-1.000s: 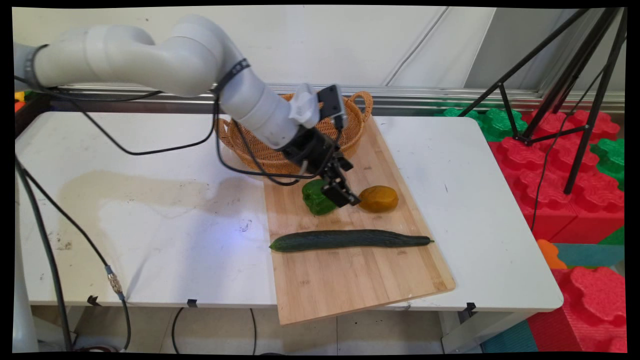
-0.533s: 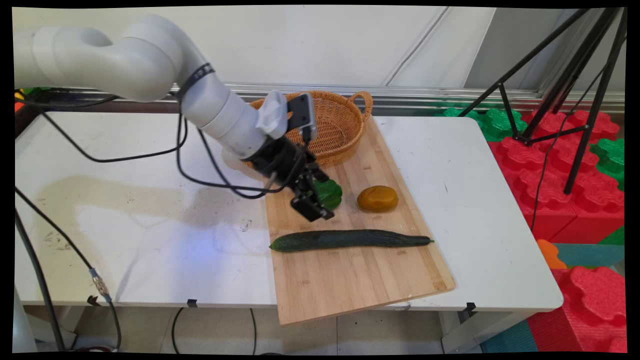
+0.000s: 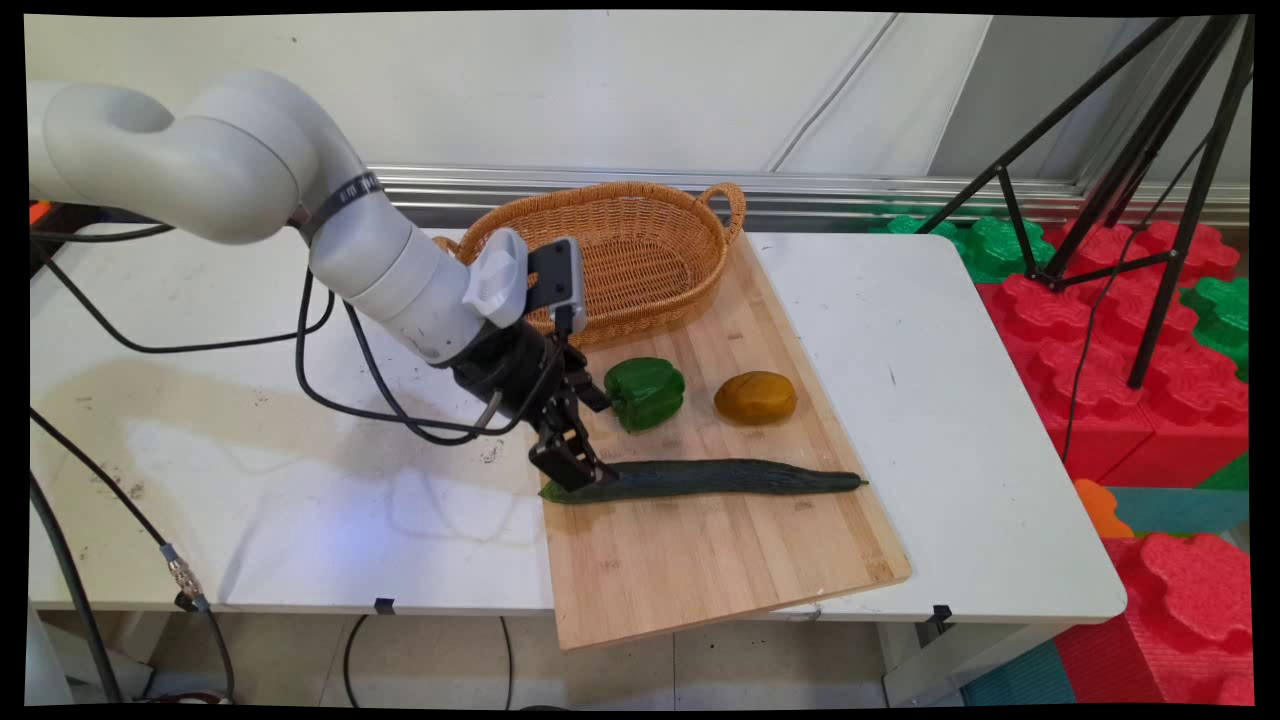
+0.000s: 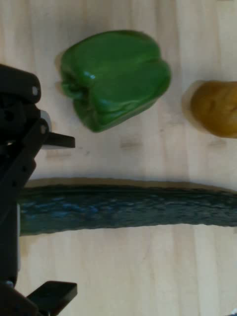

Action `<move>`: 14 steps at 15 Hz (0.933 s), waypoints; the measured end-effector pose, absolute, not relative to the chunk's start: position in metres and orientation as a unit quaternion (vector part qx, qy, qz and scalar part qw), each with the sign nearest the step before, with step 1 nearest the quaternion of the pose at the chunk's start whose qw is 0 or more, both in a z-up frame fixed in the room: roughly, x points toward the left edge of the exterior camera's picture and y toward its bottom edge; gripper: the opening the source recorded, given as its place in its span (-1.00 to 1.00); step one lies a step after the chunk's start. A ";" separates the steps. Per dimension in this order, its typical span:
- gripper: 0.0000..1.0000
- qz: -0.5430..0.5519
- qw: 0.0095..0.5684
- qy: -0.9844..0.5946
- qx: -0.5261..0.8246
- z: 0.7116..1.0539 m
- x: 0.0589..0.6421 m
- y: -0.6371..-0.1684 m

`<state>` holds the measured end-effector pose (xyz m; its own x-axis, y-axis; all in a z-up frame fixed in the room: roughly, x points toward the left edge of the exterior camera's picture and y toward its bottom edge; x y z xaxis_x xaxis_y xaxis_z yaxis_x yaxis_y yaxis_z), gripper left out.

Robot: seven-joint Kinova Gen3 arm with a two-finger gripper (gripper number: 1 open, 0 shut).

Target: Pick up the cucumber from the cutting board

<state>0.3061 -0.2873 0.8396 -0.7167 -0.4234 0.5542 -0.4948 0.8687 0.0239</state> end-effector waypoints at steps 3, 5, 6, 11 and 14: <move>1.00 0.053 0.273 -0.926 0.257 0.827 0.304 -0.284; 1.00 0.051 0.264 -0.927 0.261 0.816 0.303 -0.284; 1.00 0.051 0.260 -0.928 0.262 0.811 0.303 -0.284; 1.00 0.056 0.254 -0.930 0.259 0.793 0.299 -0.285; 1.00 0.061 0.257 -0.931 0.254 0.788 0.296 -0.285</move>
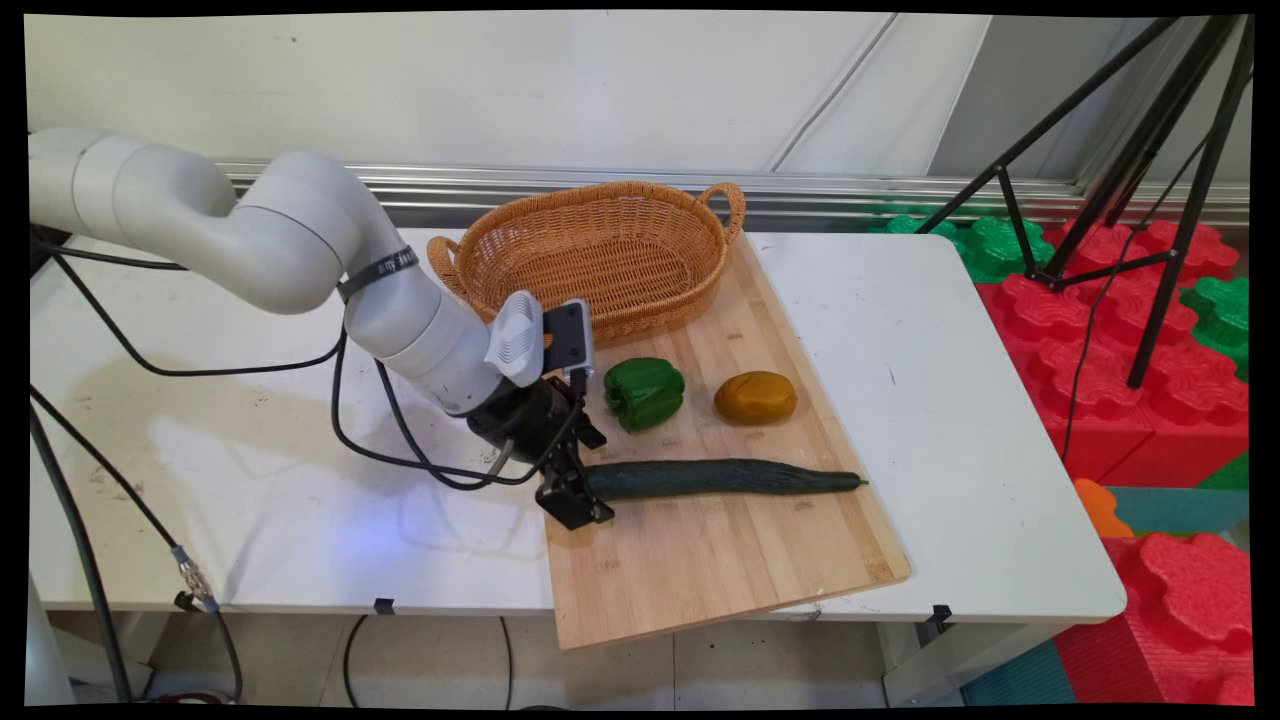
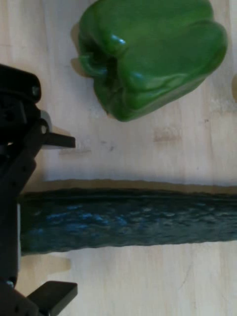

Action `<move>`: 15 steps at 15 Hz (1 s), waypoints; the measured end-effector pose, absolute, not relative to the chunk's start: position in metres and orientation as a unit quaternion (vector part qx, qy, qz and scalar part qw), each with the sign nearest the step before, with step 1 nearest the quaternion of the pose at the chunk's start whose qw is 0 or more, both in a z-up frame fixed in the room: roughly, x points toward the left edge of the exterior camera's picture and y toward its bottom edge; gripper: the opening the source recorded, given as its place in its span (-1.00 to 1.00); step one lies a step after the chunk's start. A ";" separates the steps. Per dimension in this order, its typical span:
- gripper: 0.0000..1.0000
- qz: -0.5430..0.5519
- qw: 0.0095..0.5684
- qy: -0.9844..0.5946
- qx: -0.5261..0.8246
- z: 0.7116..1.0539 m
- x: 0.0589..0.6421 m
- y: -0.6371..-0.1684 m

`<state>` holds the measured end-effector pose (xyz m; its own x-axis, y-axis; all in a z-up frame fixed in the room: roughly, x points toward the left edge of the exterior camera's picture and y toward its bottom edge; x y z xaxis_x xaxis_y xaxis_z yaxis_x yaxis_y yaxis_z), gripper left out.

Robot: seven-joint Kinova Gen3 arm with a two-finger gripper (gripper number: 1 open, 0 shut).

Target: Pick up the cucumber from the cutting board, then place the picked object in the vegetable basket

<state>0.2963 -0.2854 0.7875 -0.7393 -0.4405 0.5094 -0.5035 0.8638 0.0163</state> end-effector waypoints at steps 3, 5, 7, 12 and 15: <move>1.00 0.067 0.262 -0.930 0.248 0.786 0.294 -0.287; 1.00 0.071 0.266 -0.930 0.243 0.787 0.293 -0.287; -1.00 0.073 0.269 -0.930 0.238 0.788 0.292 -0.287; -1.00 0.076 0.270 -0.931 0.232 0.790 0.292 -0.286; -1.00 0.076 0.273 -0.930 0.232 0.793 0.292 -0.285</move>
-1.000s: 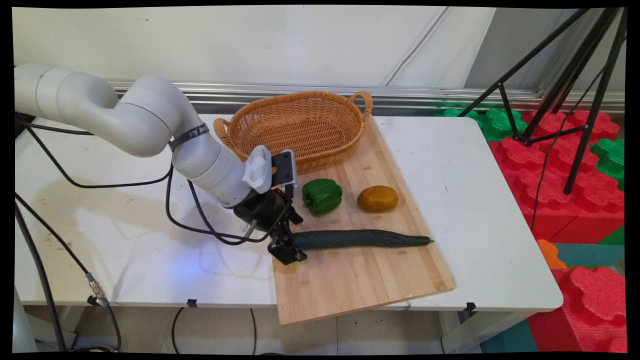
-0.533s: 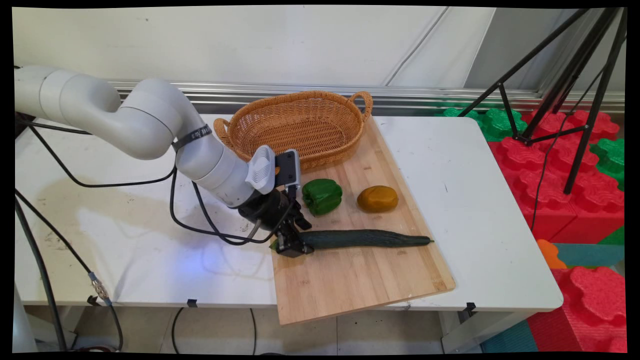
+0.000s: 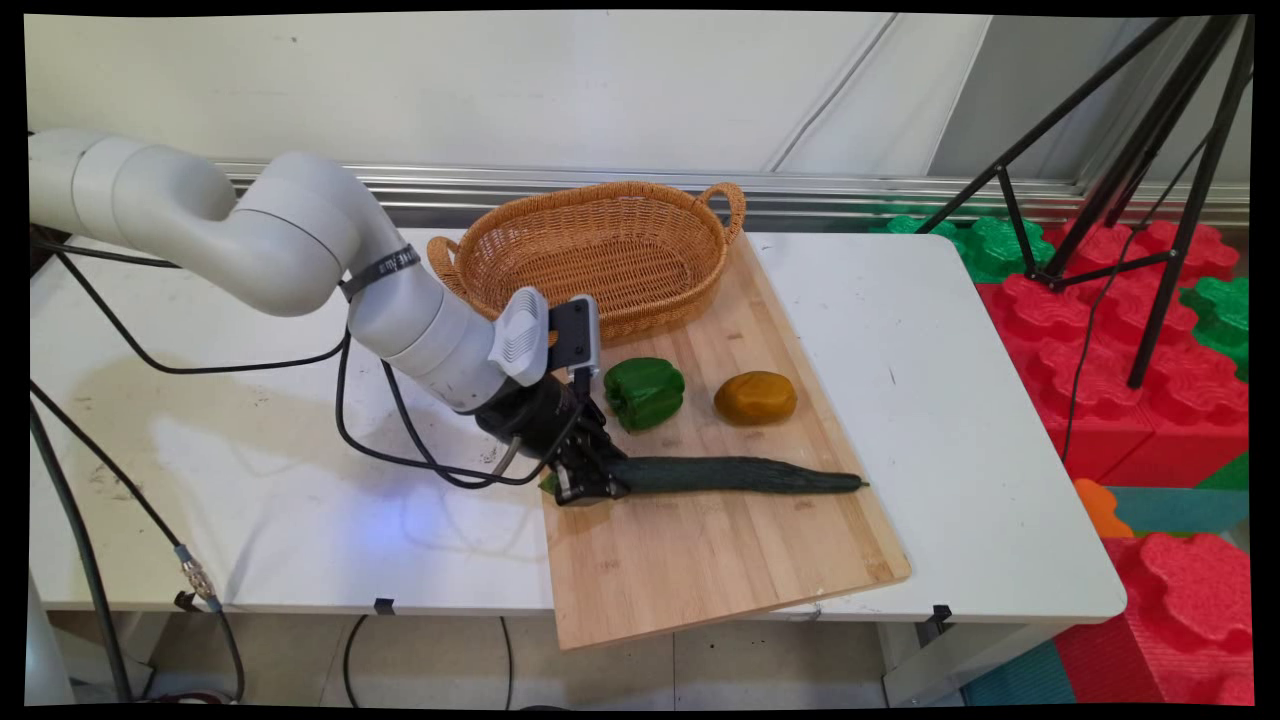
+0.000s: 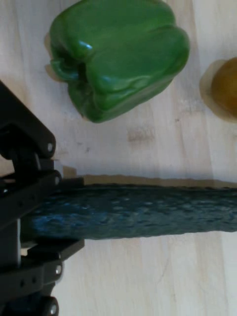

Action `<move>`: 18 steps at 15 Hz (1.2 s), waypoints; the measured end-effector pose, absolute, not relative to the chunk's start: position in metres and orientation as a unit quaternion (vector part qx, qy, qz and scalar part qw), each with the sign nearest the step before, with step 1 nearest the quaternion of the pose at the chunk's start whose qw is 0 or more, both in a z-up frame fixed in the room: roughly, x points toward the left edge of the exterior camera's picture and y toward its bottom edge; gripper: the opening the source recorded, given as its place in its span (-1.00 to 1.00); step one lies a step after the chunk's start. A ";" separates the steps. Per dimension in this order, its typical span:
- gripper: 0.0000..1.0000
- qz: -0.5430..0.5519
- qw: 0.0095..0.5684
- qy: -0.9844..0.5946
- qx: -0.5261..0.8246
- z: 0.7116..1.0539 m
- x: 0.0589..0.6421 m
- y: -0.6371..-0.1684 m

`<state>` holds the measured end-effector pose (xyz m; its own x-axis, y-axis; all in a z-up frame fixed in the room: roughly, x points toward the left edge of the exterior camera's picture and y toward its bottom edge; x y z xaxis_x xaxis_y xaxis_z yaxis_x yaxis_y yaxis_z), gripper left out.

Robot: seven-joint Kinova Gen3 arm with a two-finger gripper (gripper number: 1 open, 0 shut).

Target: Place the picked object in the vegetable basket

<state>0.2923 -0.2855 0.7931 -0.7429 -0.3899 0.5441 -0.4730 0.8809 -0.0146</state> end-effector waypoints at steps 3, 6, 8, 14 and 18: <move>-1.00 0.075 0.284 -0.928 0.227 0.803 0.294 -0.283; -1.00 0.074 0.297 -0.926 0.222 0.817 0.300 -0.279; -1.00 0.075 0.305 -0.924 0.220 0.828 0.307 -0.276; -1.00 0.078 0.332 -0.914 0.220 0.870 0.337 -0.271; -1.00 0.087 0.348 -0.905 0.228 0.900 0.365 -0.274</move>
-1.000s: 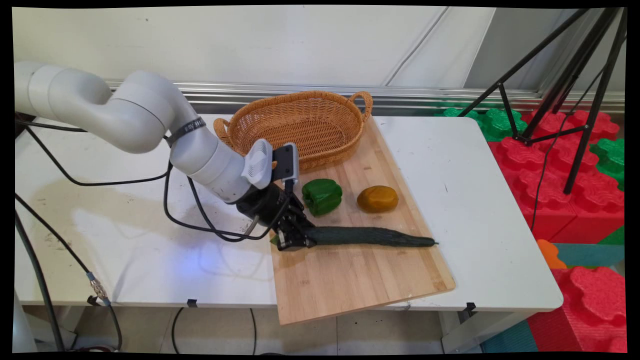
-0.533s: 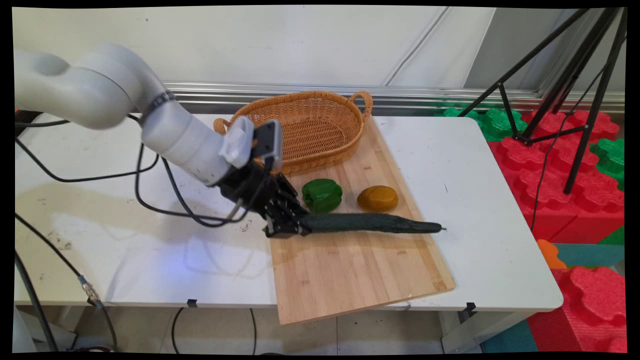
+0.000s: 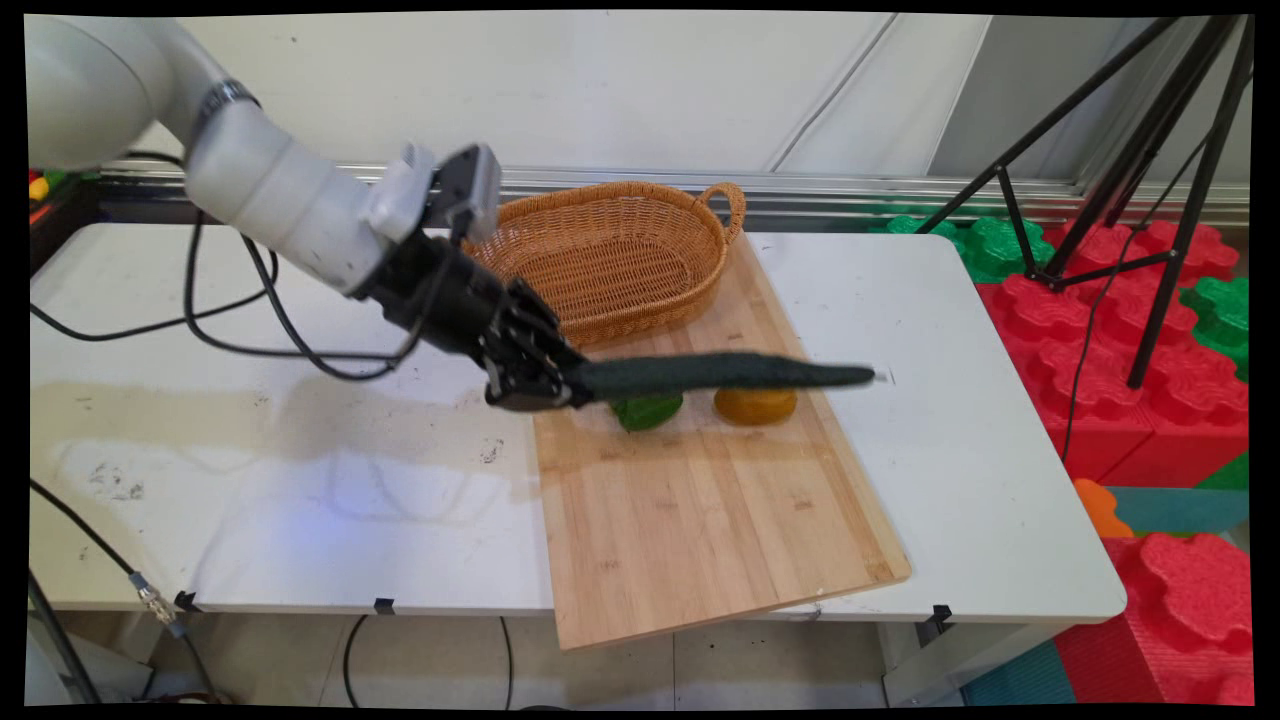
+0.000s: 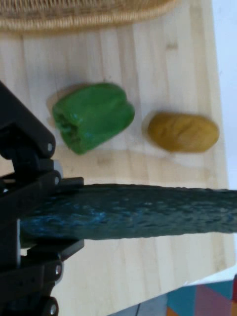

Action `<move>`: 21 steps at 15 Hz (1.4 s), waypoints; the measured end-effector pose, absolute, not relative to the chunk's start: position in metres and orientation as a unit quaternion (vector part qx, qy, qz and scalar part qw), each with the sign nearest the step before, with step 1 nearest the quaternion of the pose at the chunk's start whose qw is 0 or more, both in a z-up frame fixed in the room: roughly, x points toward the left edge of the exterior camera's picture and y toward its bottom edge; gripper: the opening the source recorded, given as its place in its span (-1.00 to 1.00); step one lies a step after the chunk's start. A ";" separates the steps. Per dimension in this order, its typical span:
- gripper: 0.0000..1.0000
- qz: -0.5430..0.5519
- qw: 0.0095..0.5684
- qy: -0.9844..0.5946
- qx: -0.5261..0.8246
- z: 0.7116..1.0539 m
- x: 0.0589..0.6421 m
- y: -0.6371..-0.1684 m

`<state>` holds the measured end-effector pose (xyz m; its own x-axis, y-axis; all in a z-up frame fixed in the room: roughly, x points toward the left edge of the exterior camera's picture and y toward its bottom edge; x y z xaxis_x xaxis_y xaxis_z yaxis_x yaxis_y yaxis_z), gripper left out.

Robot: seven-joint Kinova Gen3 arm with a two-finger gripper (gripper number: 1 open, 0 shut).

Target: Place the picked object in the vegetable basket

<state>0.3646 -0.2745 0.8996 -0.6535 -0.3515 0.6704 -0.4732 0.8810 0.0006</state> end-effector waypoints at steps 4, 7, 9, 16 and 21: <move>-1.00 0.108 0.354 -0.898 0.238 0.920 0.391 -0.285; -1.00 0.126 0.355 -0.894 0.245 0.931 0.410 -0.296; -1.00 0.140 0.355 -0.890 0.250 0.938 0.423 -0.306; -1.00 0.189 0.329 -0.884 0.271 0.930 0.464 -0.354; -1.00 0.203 0.309 -0.886 0.279 0.905 0.475 -0.383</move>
<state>0.4747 -0.3832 0.9051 -0.6531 -0.3694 0.6611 -0.6202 0.7618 -0.1870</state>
